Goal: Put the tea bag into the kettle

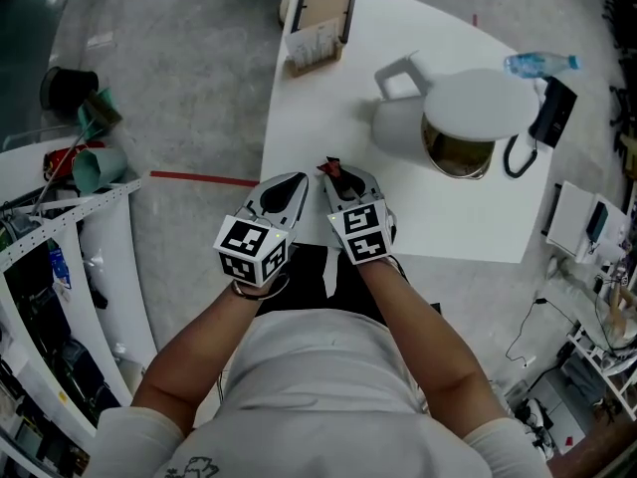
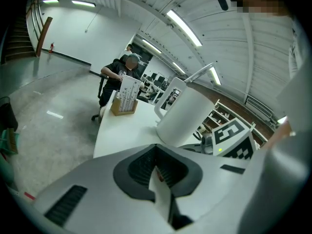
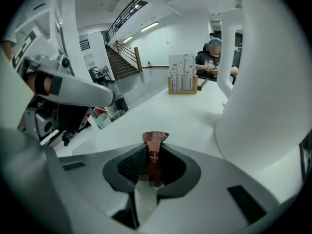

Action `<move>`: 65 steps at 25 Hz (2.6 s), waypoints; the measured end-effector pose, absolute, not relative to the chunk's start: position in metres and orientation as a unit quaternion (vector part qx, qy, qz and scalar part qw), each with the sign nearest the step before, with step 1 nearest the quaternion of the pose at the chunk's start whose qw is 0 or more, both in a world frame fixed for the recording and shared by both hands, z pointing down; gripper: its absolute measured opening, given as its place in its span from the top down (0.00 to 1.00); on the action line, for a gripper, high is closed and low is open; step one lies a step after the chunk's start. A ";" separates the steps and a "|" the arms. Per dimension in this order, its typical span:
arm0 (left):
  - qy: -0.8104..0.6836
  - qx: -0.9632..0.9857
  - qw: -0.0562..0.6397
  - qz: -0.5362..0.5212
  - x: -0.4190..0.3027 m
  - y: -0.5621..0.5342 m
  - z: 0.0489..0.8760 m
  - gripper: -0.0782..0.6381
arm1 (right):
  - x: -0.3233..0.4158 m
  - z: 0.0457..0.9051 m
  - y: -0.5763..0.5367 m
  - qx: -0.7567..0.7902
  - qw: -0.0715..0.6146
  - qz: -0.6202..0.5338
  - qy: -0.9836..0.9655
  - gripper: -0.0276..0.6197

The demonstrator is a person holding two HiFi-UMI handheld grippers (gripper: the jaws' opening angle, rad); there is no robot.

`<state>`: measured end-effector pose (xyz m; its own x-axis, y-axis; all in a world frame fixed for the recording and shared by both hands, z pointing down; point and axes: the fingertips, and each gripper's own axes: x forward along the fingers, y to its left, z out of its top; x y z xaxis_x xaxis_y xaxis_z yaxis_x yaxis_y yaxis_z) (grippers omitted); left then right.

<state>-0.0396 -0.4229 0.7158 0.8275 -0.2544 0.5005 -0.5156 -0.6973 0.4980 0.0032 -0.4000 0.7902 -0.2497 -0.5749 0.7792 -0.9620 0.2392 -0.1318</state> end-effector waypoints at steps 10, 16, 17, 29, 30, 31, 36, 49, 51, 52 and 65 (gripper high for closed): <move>-0.196 0.913 0.309 0.180 -0.016 -0.411 0.679 0.88 | 0.026 0.738 -0.388 0.567 0.278 0.304 -0.714 0.84; -0.174 0.929 0.284 0.162 0.014 -0.411 0.645 0.88 | 0.046 0.694 -0.380 0.596 0.240 0.285 -0.711 0.84; -0.171 0.931 0.281 0.160 0.019 -0.409 0.638 0.88 | 0.050 0.687 -0.378 0.601 0.230 0.285 -0.710 0.84; -0.194 0.941 0.249 0.119 0.080 -0.402 0.561 0.88 | 0.104 0.591 -0.377 0.614 0.161 0.234 -0.737 0.84; -0.198 0.942 0.245 0.117 0.084 -0.402 0.555 0.88 | 0.109 0.585 -0.377 0.613 0.157 0.231 -0.739 0.84; -0.202 0.943 0.240 0.114 0.088 -0.404 0.550 0.88 | 0.113 0.579 -0.378 0.612 0.154 0.227 -0.742 0.84; -0.224 0.943 0.225 0.100 0.105 -0.413 0.529 0.88 | 0.135 0.555 -0.390 0.608 0.143 0.200 -0.755 0.84; -0.239 0.940 0.218 0.105 0.143 -0.424 0.524 0.88 | 0.175 0.540 -0.423 0.605 0.151 0.169 -0.763 0.84; -0.241 0.940 0.216 0.106 0.146 -0.427 0.523 0.88 | 0.180 0.539 -0.427 0.608 0.150 0.167 -0.762 0.84; -0.242 0.940 0.217 0.106 0.146 -0.428 0.523 0.88 | 0.182 0.538 -0.429 0.608 0.149 0.167 -0.761 0.84; -0.235 0.938 0.235 0.099 0.146 -0.429 0.530 0.88 | 0.182 0.545 -0.431 0.612 0.151 0.167 -0.758 0.69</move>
<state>0.1463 -0.4291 0.5300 0.8698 -0.3952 0.2955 -0.4878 -0.7787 0.3946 0.1820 -0.4308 0.5454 -0.2050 -0.8776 0.4334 -0.9784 0.1954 -0.0672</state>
